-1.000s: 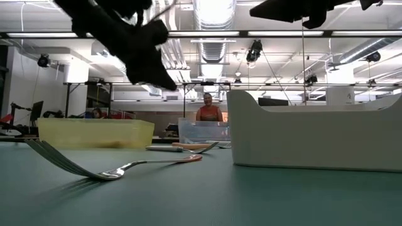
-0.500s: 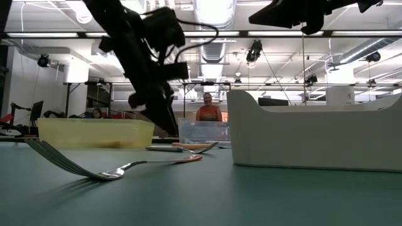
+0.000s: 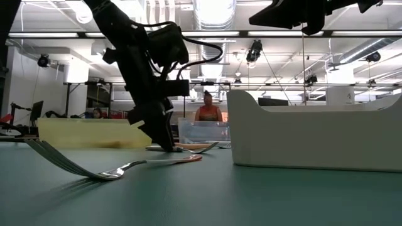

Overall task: Sort silverware by color (type)
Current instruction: Put the white fork into the transparent bin

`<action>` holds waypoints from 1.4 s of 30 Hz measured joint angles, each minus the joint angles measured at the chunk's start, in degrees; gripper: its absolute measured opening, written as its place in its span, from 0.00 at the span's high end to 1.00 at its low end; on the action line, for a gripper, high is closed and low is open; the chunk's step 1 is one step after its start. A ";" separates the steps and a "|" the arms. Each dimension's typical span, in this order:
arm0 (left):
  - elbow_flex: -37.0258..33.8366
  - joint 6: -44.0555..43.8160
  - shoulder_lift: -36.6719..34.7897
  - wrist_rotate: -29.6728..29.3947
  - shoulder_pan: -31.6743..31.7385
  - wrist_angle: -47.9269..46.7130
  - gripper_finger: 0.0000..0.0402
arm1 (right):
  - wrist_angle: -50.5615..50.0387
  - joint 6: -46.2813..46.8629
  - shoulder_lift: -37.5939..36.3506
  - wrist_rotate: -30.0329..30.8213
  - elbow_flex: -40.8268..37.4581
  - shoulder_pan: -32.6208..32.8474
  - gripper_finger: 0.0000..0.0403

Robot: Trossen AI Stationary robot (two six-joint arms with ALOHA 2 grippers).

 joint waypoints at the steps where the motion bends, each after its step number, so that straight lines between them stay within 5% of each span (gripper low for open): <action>1: -0.02 -0.34 0.00 -0.04 -0.03 -0.02 0.60 | -0.02 0.04 0.00 0.00 0.00 0.00 0.98; 15: -0.12 -4.05 -0.07 0.43 -0.38 -0.41 0.95 | -0.02 1.15 0.04 0.00 0.00 0.00 0.98; 28: -0.61 -7.47 -6.81 -8.32 -5.31 -1.38 0.99 | -0.11 3.22 0.07 -0.01 0.00 0.00 0.98; 42: -2.70 -6.00 -17.22 -6.58 -5.50 0.63 1.00 | -0.42 5.62 0.48 -0.04 0.00 0.00 0.98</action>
